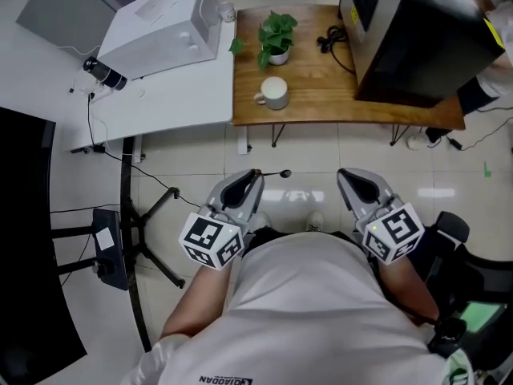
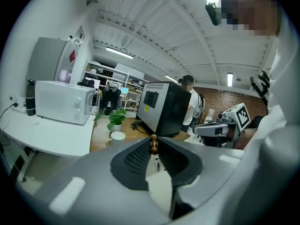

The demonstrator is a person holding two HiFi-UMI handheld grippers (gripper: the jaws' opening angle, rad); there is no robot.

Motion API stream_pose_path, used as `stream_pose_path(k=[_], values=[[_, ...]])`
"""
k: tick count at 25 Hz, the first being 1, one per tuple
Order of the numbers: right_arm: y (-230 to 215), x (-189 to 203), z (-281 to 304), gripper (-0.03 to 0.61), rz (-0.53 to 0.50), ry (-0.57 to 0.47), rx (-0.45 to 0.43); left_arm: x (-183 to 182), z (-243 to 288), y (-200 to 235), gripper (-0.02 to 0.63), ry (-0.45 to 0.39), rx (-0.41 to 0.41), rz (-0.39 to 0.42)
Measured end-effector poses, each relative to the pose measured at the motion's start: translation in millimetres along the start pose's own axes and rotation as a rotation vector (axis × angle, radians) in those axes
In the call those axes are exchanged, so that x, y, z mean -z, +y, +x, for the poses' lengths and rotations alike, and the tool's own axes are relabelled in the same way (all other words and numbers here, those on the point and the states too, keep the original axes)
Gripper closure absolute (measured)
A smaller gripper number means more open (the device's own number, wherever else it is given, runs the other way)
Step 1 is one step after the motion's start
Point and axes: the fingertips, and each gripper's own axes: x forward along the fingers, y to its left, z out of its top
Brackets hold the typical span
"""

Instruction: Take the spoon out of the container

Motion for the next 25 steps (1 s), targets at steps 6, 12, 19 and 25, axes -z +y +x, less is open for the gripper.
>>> stream_pose_path(k=[6,12,19,25], values=[[19.7,-0.5,11.0,0.572,-0.026,0.016,0.036,-3.3,-17.0,3.8,0.561,0.005,0.061,0.026],[43.4,0.4,31.6,0.572,-0.04,0.037,0.054,2.6,-30.4,20.6,0.561,0.011,0.093,0.006],[49.7,6.1,42.0,0.572,-0.028,0.063,0.084,-1.1,-37.2,32.2,0.561,0.014,0.122,0.019],[53.9,7.0,50.3,0.574,-0.039,0.078,0.094,-3.5,-43.5,35.3,0.561,0.013,0.139,0.029]])
